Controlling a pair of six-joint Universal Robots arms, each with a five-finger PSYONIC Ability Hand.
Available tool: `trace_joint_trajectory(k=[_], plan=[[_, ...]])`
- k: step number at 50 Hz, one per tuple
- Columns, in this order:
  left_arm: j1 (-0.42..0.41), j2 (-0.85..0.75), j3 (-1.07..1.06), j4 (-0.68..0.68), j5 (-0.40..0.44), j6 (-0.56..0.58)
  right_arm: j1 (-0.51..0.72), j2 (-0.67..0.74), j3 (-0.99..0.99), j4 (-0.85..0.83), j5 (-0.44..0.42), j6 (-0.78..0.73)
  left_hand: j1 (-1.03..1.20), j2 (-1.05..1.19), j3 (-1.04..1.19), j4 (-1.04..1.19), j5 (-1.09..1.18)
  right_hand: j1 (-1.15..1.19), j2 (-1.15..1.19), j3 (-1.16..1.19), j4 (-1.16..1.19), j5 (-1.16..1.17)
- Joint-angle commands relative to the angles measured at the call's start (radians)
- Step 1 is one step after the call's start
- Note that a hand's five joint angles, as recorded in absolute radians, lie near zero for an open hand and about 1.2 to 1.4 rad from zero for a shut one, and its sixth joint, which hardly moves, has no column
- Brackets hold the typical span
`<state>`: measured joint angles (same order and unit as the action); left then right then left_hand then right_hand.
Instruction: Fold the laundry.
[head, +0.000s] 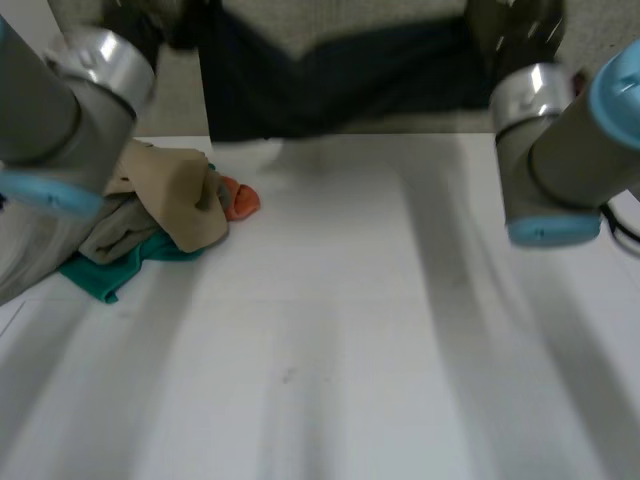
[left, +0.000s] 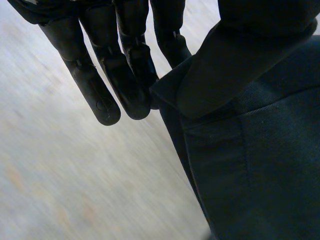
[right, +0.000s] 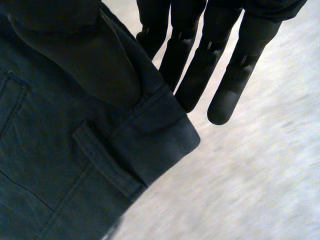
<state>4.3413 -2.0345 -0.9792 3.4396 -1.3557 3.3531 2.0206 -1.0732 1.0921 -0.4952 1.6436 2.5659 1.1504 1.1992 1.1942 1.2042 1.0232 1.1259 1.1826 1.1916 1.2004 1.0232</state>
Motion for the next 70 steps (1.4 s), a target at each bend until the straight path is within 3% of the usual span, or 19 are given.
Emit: trace_joint_trajectory(k=[1,6,13,17,19,22,24,29,34,41,45,52,53,54,55,56,57,62,70], plan=[[-0.005,-0.009,-0.294,-0.025,0.084,0.057,0.001,0.093,0.101,0.265,-0.013,-0.093,0.246,0.197,0.202,0.192,0.199,0.270,0.214,0.205,0.196,0.199],[-0.005,0.040,-0.519,-0.136,0.131,0.140,-0.014,0.069,0.184,0.461,0.001,-0.141,0.246,0.197,0.202,0.192,0.199,0.270,0.214,0.205,0.196,0.199],[-0.002,0.215,-0.723,-0.382,0.145,0.316,-0.045,-0.106,0.367,0.763,-0.019,-0.194,0.246,0.197,0.202,0.192,0.199,0.270,0.214,0.205,0.196,0.199],[0.000,0.356,-0.822,-0.624,0.142,0.448,-0.059,-0.220,0.531,0.924,-0.057,-0.323,0.246,0.197,0.202,0.192,0.199,0.270,0.214,0.205,0.196,0.199],[-0.005,0.425,-0.874,-0.817,0.136,0.531,-0.077,-0.282,0.644,0.983,-0.083,-0.419,0.246,0.197,0.202,0.192,0.199,0.270,0.214,0.205,0.196,0.199],[-0.009,0.486,-0.917,-1.048,0.135,0.623,-0.112,-0.350,0.742,0.982,-0.129,-0.533,0.246,0.197,0.202,0.192,0.199,0.270,0.214,0.205,0.196,0.199],[-0.014,0.505,-0.924,-1.120,0.136,0.660,-0.131,-0.369,0.759,0.966,-0.154,-0.562,0.246,0.197,0.202,0.192,0.199,0.270,0.214,0.205,0.196,0.199],[-0.032,0.449,-0.834,-0.978,0.138,0.689,-0.149,-0.335,0.712,0.923,-0.168,-0.517,0.246,0.197,0.202,0.192,0.199,0.270,0.214,0.205,0.196,0.199],[-0.091,0.269,-0.630,-0.756,0.109,0.616,-0.137,-0.204,0.541,0.803,-0.087,-0.304,0.246,0.197,0.202,0.192,0.199,0.270,0.214,0.205,0.196,0.199],[-0.131,-0.078,-0.221,-0.386,-0.104,0.473,-0.108,-0.010,0.335,0.551,0.076,-0.112,0.246,0.197,0.202,0.192,0.199,0.270,0.214,0.205,0.196,0.199],[-0.135,-0.220,-0.064,-0.281,-0.145,0.465,-0.094,0.070,0.289,0.358,0.094,-0.110,0.246,0.197,0.202,0.192,0.199,0.270,0.214,0.205,0.196,0.199],[-0.158,-0.403,0.115,-0.145,-0.100,0.451,-0.072,0.206,0.229,0.029,0.101,-0.170,0.246,0.197,0.202,0.192,0.199,0.270,0.214,0.205,0.196,0.199],[-0.161,-0.421,0.135,-0.101,-0.080,0.439,-0.071,0.220,0.223,-0.001,0.102,-0.171,0.206,0.157,0.162,0.152,0.158,0.218,0.161,0.152,0.143,0.146],[-0.163,-0.423,0.140,-0.088,-0.077,0.434,-0.062,0.239,0.220,-0.061,0.096,-0.170,-0.024,-0.073,-0.068,-0.078,-0.072,-0.719,-0.775,-0.784,-0.793,-0.791],[-0.164,-0.423,0.143,-0.073,-0.072,0.427,-0.057,0.242,0.223,-0.078,0.097,-0.167,-0.434,-0.483,-0.478,-0.488,-0.481,-0.951,-1.008,-1.017,-1.026,-1.023],[-0.166,-0.420,0.140,-0.060,-0.071,0.419,-0.054,0.242,0.226,-0.088,0.096,-0.168,-0.874,-0.923,-0.918,-0.928,-0.921,-0.951,-1.008,-1.017,-1.026,-1.023],[-0.172,-0.402,0.131,-0.048,-0.077,0.402,-0.049,0.234,0.230,-0.101,0.101,-0.161,-0.976,-1.025,-1.020,-1.030,-1.023,-0.951,-1.008,-1.017,-1.026,-1.023],[-0.186,-0.243,-0.020,-0.042,-0.097,0.352,-0.054,0.083,0.301,-0.042,0.093,-0.090,-0.976,-1.025,-1.020,-1.030,-1.023,-0.951,-1.008,-1.017,-1.026,-1.023],[-0.183,-0.001,-0.356,0.055,-0.065,0.281,-0.131,-0.158,0.451,0.436,-0.071,0.089,-0.976,-1.025,-1.020,-1.030,-1.023,-0.951,-1.008,-1.017,-1.026,-1.023]])
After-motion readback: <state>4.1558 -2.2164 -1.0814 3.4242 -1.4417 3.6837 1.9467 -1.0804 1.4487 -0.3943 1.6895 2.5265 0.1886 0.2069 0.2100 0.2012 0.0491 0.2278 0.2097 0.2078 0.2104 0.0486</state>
